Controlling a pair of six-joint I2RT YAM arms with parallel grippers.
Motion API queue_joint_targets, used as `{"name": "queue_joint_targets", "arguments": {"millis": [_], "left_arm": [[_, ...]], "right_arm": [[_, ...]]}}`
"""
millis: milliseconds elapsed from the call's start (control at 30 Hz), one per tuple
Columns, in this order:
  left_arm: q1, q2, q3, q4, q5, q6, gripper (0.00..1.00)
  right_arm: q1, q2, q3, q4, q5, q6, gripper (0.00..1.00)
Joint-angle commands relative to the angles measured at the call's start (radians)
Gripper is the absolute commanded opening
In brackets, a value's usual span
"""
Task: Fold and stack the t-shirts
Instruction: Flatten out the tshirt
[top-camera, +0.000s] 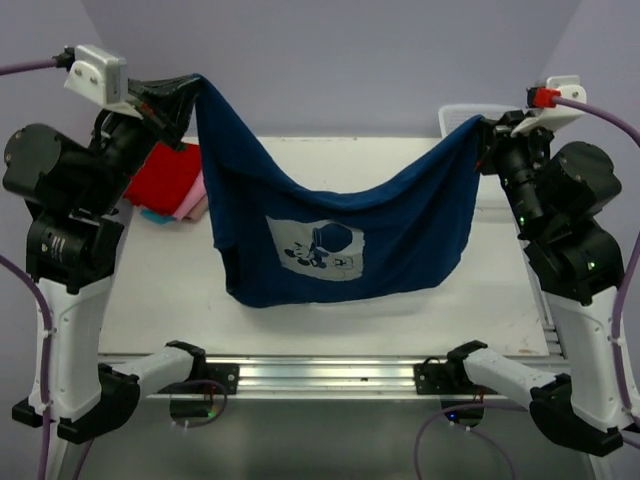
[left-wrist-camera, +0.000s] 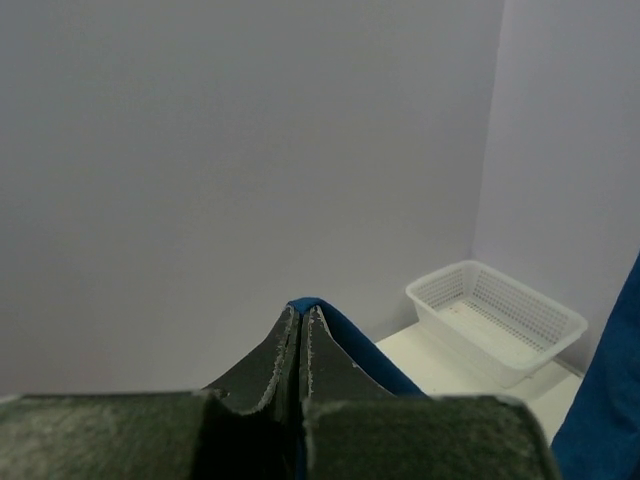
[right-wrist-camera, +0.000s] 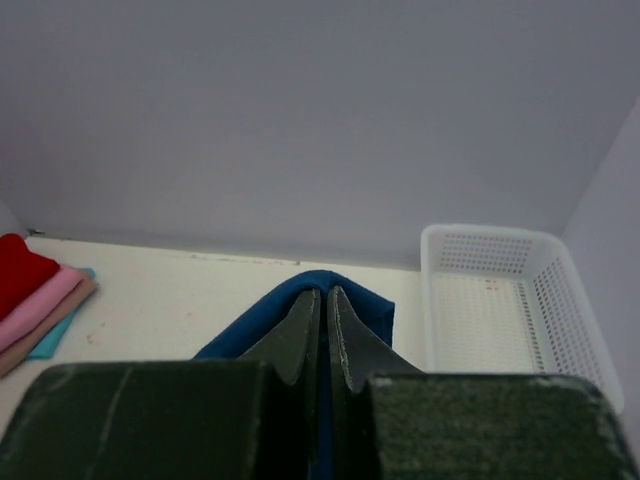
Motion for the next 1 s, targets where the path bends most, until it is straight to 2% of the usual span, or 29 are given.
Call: {"name": "queue_joint_targets", "arguments": {"millis": [0,33,67,100,200,267,333,400,467,567,633,667,700,733,767,833,867,967], "left_arm": [[-0.042,0.111,0.102,0.004,-0.088,0.083,0.00],[-0.077,0.145,0.127,0.000,-0.214,0.102,0.00],[-0.124,0.230,0.160,-0.011,-0.288,0.196,0.00],[-0.195,0.284,0.255,-0.051,-0.336,0.223,0.00],[-0.200,0.476,0.444,-0.089,-0.422,0.266,0.00],[-0.195,0.553,0.475,-0.050,-0.470,0.318,0.00],[-0.179,0.590,0.496,0.004,-0.467,0.314,0.00],[-0.087,0.641,0.535,0.000,-0.351,0.250,0.00],[-0.022,0.645,0.488,0.003,-0.328,0.206,0.00],[0.015,0.592,0.335,0.076,-0.360,0.257,0.00],[0.032,0.555,0.288,0.104,-0.367,0.283,0.00],[0.032,0.496,0.247,0.107,-0.360,0.283,0.00],[0.030,0.445,0.204,0.160,-0.307,0.278,0.00],[0.029,0.387,0.146,0.211,-0.292,0.278,0.00],[-0.005,0.268,0.045,0.296,-0.297,0.301,0.00],[-0.094,0.164,-0.028,0.351,-0.357,0.410,0.00],[-0.197,0.071,-0.086,0.378,-0.357,0.436,0.00],[-0.290,-0.057,-0.163,0.401,-0.299,0.447,0.00]], "right_arm": [[0.006,0.074,0.084,0.011,0.066,-0.082,0.00],[0.004,0.116,0.099,0.007,0.068,-0.087,0.00],[0.004,0.137,0.134,0.008,0.097,-0.090,0.00],[0.004,0.157,0.150,0.013,0.112,-0.107,0.00],[0.003,0.249,0.214,0.028,0.173,-0.141,0.00],[-0.010,0.320,0.283,0.030,0.184,-0.150,0.00],[-0.043,0.367,0.363,0.021,0.177,-0.144,0.00],[-0.072,0.440,0.411,0.016,0.172,-0.139,0.00],[-0.086,0.485,0.463,0.013,0.173,-0.147,0.00],[-0.100,0.537,0.475,0.025,0.172,-0.156,0.00],[-0.100,0.531,0.463,0.033,0.140,-0.158,0.00],[-0.100,0.510,0.448,0.043,0.125,-0.152,0.00],[-0.097,0.476,0.411,0.124,0.093,-0.152,0.00],[-0.096,0.367,0.285,0.189,0.060,-0.152,0.00],[-0.074,0.305,0.208,0.265,0.031,-0.177,0.00],[-0.025,0.133,0.021,0.470,0.042,-0.237,0.00],[0.031,0.093,-0.018,0.511,0.046,-0.300,0.00],[0.075,-0.059,-0.158,0.638,0.002,-0.343,0.00]]}}
